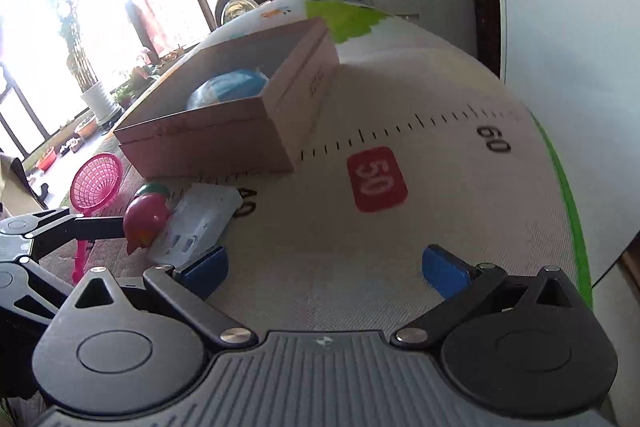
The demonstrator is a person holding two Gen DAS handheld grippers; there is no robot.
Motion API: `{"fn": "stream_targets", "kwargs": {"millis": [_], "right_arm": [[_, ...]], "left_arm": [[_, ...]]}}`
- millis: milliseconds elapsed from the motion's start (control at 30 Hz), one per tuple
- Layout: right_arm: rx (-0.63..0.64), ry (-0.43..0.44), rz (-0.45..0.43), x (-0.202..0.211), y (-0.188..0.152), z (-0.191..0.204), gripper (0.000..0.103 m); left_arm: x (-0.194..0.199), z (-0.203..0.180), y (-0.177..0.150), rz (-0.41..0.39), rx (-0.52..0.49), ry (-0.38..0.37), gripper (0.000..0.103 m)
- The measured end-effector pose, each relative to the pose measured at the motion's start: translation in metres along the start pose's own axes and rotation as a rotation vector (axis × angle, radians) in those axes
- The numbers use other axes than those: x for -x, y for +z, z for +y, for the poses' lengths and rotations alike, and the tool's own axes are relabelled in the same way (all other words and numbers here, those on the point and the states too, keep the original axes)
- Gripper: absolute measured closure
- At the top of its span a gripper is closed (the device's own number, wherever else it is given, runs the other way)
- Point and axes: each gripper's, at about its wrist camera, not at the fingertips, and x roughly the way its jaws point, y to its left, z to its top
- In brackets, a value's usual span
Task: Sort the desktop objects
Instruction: 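Grasp the white USB hub with right tool while left tool grasps the pink pig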
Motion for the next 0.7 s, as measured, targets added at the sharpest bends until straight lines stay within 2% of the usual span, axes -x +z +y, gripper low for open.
{"fn": "stream_targets", "kwargs": {"millis": [133, 233, 300, 367, 467, 533, 600, 700], "right_arm": [[-0.024, -0.018, 0.018, -0.003, 0.003, 0.002, 0.000], [0.080, -0.046, 0.082, -0.007, 0.007, 0.017, 0.000], [0.118, 0.008, 0.073, -0.004, 0.006, 0.029, 0.000], [0.177, 0.079, 0.043, 0.000, 0.003, 0.050, 0.000], [0.291, 0.114, 0.018, -0.006, -0.003, 0.087, 0.000], [0.356, 0.079, 0.019, -0.018, -0.009, 0.105, 0.012], [0.417, 0.010, 0.037, -0.029, -0.012, 0.114, 0.043], [0.394, -0.082, 0.009, -0.027, -0.013, 0.102, 0.049]], "left_arm": [[0.007, 0.016, -0.011, 0.014, -0.009, 0.078, 0.000], [0.014, 0.038, -0.016, 0.027, 0.036, 0.194, 0.000], [0.018, 0.050, -0.016, 0.030, 0.058, 0.285, 0.000], [0.022, 0.060, -0.015, 0.023, 0.077, 0.345, 0.000], [0.028, 0.070, -0.012, 0.008, 0.117, 0.337, 0.000], [0.034, 0.068, -0.010, -0.006, 0.125, 0.305, 0.000], [0.041, 0.064, -0.010, -0.022, 0.119, 0.276, 0.000], [0.047, 0.057, -0.008, -0.040, 0.119, 0.228, 0.000]]}}
